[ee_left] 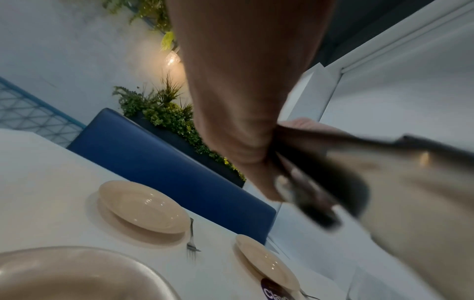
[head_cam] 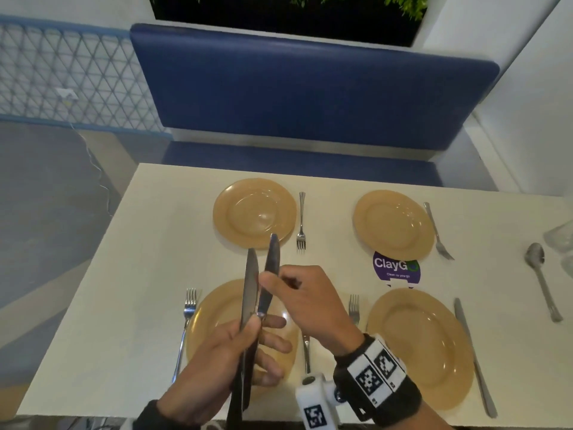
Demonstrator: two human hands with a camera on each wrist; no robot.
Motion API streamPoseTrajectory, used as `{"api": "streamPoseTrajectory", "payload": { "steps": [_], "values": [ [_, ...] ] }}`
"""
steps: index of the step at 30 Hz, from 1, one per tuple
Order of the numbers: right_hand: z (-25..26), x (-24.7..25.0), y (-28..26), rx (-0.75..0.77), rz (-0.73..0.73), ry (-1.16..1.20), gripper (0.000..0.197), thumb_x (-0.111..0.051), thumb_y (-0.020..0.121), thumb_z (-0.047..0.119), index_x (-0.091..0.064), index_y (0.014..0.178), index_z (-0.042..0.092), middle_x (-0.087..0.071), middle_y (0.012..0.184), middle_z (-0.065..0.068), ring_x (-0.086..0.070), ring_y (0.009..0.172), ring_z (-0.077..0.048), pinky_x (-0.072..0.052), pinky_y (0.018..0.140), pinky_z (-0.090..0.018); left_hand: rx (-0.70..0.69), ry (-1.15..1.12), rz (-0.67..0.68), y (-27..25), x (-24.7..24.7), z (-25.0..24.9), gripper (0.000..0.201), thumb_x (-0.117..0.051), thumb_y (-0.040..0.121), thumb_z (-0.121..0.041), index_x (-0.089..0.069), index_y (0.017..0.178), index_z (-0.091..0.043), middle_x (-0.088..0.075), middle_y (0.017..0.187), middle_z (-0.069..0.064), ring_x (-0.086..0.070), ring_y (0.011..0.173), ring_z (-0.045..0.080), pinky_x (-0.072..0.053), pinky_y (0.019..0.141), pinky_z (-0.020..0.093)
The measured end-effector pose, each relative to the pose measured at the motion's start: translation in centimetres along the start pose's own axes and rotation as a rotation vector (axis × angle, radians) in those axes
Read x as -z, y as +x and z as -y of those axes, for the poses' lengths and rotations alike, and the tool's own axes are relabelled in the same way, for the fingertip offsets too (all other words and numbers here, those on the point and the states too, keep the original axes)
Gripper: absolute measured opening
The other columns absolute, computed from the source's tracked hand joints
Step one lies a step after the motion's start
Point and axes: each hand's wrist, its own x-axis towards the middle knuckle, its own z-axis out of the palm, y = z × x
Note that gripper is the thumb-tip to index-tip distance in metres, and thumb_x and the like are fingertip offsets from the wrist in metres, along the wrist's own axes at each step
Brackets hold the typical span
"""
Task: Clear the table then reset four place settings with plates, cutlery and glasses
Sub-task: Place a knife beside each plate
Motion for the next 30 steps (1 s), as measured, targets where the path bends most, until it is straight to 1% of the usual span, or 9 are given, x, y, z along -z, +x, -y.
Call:
{"api": "streamPoseTrajectory", "payload": {
  "steps": [4,6,8,13,17,20,24,27,30],
  "values": [
    [0.5,3.2,0.0,0.030,0.013,0.053,0.041,-0.063,0.093,0.040,-0.071,0.078,0.003,-0.058,0.059,-0.006,-0.043,0.057,-0.014,-0.038,0.058,-0.030,0.001,-0.009,-0.002,-0.7,-1.4,0.4,0.044,-0.052,0.092,-0.042,-0.076,0.104,-0.007,-0.072,0.099,0.022,-0.067,0.077,0.031,-0.056,0.075,0.043],
    [0.6,4.8,0.9,0.005,-0.038,0.156,0.035,-0.063,0.093,0.036,-0.073,0.080,0.005,-0.050,0.056,0.001,-0.039,0.058,-0.018,-0.035,0.057,-0.031,-0.006,0.002,0.008,-1.3,-1.9,0.8,0.049,-0.057,0.094,-0.051,-0.075,0.105,-0.006,-0.071,0.095,0.020,-0.066,0.074,0.029,-0.055,0.068,0.039],
    [0.7,5.8,1.9,-0.013,-0.068,0.256,0.040,-0.063,0.094,0.034,-0.068,0.085,-0.004,-0.045,0.061,-0.006,-0.036,0.062,-0.024,-0.033,0.055,-0.032,-0.030,0.035,-0.001,-1.7,-2.0,1.3,0.053,-0.061,0.088,-0.057,-0.074,0.106,-0.008,-0.070,0.087,0.019,-0.063,0.065,0.027,-0.050,0.061,0.034],
    [2.1,5.3,2.3,-0.016,0.036,0.388,0.031,-0.063,0.094,0.030,-0.069,0.090,0.000,-0.060,0.071,-0.009,-0.051,0.061,-0.019,-0.045,0.058,-0.028,-0.077,-0.007,-0.149,-2.3,-0.6,1.1,0.037,-0.053,0.094,-0.039,-0.077,0.097,-0.011,-0.058,0.066,0.012,-0.032,0.040,0.011,-0.030,0.047,0.024],
    [4.0,3.6,0.8,0.127,0.112,0.387,0.025,-0.067,0.085,0.029,-0.075,0.094,0.007,-0.062,0.059,-0.011,-0.058,0.053,-0.024,-0.050,0.055,-0.031,-0.049,-0.201,-0.283,-1.2,3.6,-1.1,0.042,-0.053,0.095,-0.029,-0.071,0.112,0.004,-0.063,0.083,0.018,-0.025,0.037,0.007,-0.028,0.038,0.020],
    [4.4,-0.3,-0.1,0.107,0.268,0.473,0.014,-0.070,0.086,0.004,-0.078,0.097,0.003,-0.072,0.073,-0.018,-0.069,0.065,-0.025,-0.056,0.063,-0.031,-0.055,-0.270,-0.320,0.2,7.8,-4.6,0.036,-0.055,0.097,-0.022,-0.066,0.115,0.007,-0.070,0.087,0.015,-0.024,0.036,0.005,-0.029,0.035,0.017],
    [3.7,-5.6,0.7,-0.019,0.377,0.479,0.026,-0.058,0.090,-0.012,-0.073,0.109,-0.003,-0.075,0.096,-0.018,-0.073,0.086,-0.031,-0.058,0.082,-0.038,-0.124,-0.159,-0.274,2.7,13.5,-8.9,0.068,-0.096,0.055,-0.037,-0.071,0.109,-0.004,-0.074,0.092,0.014,-0.025,0.040,0.007,-0.032,0.037,0.018],
    [3.9,-8.4,3.2,-0.178,0.397,0.513,0.029,-0.056,0.090,-0.005,-0.072,0.113,0.000,-0.074,0.104,-0.020,-0.073,0.086,-0.033,-0.058,0.083,-0.041,-0.144,-0.082,-0.317,5.9,16.8,-12.0,0.035,-0.079,0.082,-0.016,-0.060,0.112,-0.012,-0.071,0.092,0.019,-0.029,0.039,0.008,-0.032,0.039,0.021],
    [3.3,-11.4,6.8,-0.343,0.245,0.441,0.016,-0.064,0.093,0.004,-0.067,0.109,0.002,-0.075,0.101,-0.018,-0.072,0.074,-0.030,-0.058,0.065,-0.032,-0.128,0.012,-0.344,10.6,19.7,-14.6,0.037,-0.071,0.090,-0.007,-0.051,0.119,-0.019,-0.075,0.095,0.019,-0.030,0.043,0.010,-0.030,0.041,0.023]
  ]
}}
